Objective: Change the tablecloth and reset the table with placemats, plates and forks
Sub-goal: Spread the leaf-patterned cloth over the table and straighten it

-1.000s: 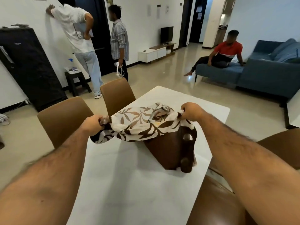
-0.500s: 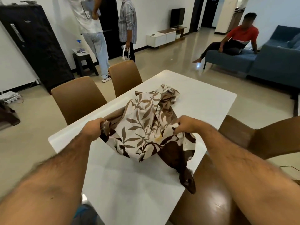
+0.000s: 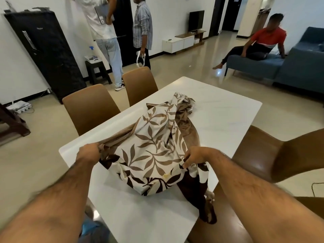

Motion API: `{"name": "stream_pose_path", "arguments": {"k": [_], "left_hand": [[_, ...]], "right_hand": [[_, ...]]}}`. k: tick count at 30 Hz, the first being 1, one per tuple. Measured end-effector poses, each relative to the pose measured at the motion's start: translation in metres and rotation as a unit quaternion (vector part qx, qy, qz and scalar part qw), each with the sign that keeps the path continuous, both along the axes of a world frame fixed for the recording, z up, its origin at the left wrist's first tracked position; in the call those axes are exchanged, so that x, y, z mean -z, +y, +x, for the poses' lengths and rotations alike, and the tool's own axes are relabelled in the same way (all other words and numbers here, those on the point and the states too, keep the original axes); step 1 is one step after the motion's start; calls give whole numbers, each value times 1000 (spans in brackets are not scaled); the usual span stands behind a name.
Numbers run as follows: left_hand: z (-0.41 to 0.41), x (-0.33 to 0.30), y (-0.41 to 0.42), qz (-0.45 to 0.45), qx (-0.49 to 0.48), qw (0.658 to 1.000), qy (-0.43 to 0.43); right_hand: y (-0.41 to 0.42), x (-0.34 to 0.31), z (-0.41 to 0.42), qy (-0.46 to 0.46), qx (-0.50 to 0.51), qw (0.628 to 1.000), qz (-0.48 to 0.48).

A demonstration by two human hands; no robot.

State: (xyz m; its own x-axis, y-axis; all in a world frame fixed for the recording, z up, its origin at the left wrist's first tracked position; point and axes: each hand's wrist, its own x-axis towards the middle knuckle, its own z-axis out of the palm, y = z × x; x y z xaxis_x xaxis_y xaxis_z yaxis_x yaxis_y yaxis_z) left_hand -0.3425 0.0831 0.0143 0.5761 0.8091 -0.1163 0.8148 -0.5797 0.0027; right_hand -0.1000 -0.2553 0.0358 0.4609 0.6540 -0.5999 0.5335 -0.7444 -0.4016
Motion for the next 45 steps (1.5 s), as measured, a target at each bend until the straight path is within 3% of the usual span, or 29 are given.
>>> {"name": "stream_pose_path", "arguments": {"k": [8,13,19,23,30,34,37,41,45], "left_hand": [[37,15,36,-60,47,996,47],[47,44,56,-81,71,990,88],[17,57,89,-49,52,990,124],[-5,63,100,-47,20,988,142],[17,64,39,-134,125,980,75],[24,87,8,-176,161,971,33],[36,106,6,-158,197,965,67],[55,128,10,-138,203,969,32],[56,149,23,-193,94,975,57]], "right_hand": [[64,5,-7,42,-21,998,-40],[95,21,-20,106,6,988,-116],[92,32,-37,99,2,978,-185],[83,25,-51,77,5,982,-171],[72,39,-90,64,-18,993,-94],[74,53,-111,75,-32,990,-117],[86,48,-104,25,-12,992,-126],[104,58,-82,-156,45,986,-30],[95,103,-75,-164,197,966,7]]}}
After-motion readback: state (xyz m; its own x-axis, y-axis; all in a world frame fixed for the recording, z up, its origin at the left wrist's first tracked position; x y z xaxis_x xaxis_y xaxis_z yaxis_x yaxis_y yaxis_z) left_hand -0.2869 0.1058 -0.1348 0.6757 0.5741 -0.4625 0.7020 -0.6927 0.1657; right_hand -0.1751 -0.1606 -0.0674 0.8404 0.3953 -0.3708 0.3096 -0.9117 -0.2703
